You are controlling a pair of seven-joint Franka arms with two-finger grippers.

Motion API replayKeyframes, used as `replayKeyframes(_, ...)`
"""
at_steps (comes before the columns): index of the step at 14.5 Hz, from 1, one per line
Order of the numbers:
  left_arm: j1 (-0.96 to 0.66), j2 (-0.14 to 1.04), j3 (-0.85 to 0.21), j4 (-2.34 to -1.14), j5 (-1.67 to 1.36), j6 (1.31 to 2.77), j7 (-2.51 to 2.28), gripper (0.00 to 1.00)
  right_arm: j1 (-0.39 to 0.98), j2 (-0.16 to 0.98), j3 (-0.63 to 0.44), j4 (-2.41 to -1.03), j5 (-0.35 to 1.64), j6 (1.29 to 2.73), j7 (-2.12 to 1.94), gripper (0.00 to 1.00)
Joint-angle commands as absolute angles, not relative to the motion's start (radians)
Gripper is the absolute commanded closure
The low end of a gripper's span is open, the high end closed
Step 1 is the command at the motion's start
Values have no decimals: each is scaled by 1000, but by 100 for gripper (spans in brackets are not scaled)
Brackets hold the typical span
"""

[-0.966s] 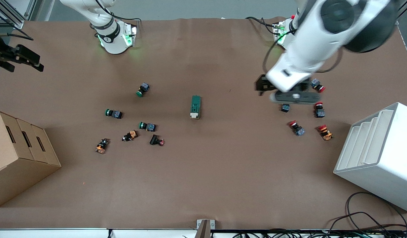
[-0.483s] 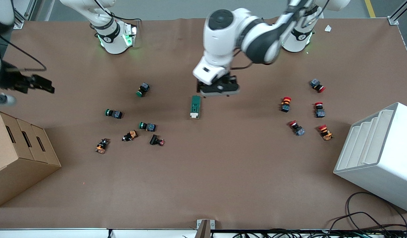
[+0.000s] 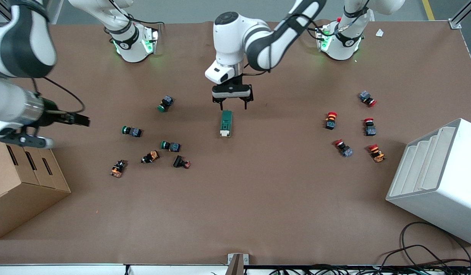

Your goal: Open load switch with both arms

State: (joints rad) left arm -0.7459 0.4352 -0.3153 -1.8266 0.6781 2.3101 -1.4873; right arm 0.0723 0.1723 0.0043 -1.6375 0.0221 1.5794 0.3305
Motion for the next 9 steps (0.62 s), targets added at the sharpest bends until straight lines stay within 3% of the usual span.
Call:
replayKeyframes(1, -788, 506, -313, -1827, 864, 2321, -1706, 1, 158, 231, 3, -1628, 86, 1611, 616, 0)
replayKeyframes(9, -903, 649, -313, -1873, 1411, 2261, -2305, 1, 425, 483, 3, -1569, 282, 1802, 1341, 0)
